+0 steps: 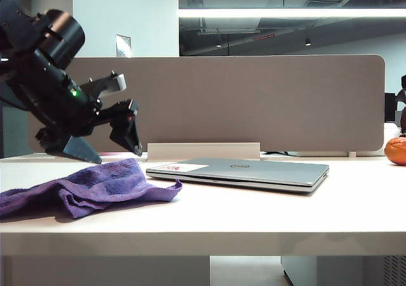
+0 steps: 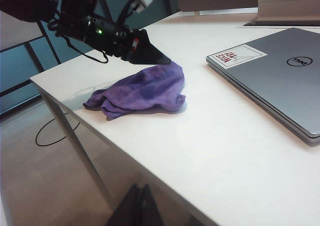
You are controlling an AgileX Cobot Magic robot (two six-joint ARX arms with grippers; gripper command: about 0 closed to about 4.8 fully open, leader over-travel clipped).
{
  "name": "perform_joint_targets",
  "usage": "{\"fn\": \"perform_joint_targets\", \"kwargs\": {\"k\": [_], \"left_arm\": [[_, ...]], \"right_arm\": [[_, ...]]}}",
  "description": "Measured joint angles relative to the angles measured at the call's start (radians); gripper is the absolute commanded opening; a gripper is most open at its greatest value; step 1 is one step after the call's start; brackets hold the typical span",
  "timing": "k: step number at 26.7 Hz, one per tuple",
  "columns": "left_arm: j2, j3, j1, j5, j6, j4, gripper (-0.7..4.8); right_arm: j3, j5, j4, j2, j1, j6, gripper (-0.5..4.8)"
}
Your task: Pick up the purple rag and put it over the laptop.
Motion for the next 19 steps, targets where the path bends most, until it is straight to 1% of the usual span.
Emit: {"fn": "perform_joint_targets", "kwargs": {"k": [7,16,18,19], "left_arm": [[0.026,0.001,-0.006,0.001,0.000,-0.011,4.69],[0.072,0.002,-0.006,0.000,0.000,-0.078,4.65],[0.075,0.005,-0.008,0.001,0.001,-0.079,4.48],[0.076,0.006,-0.009,0.000,0.001,-0.079,4.08]], "right_arm": [[0.000,0.000,0.000,0.000,0.000,0.000,0.22],[0.000,0.000,-0.001,0.000,0.000,0.000,0.22],[0.000,0.000,-0.001,0.000,0.000,0.000,0.22],[0.000,0.000,-0.002,0.000,0.000,0.000,0.22]]}}
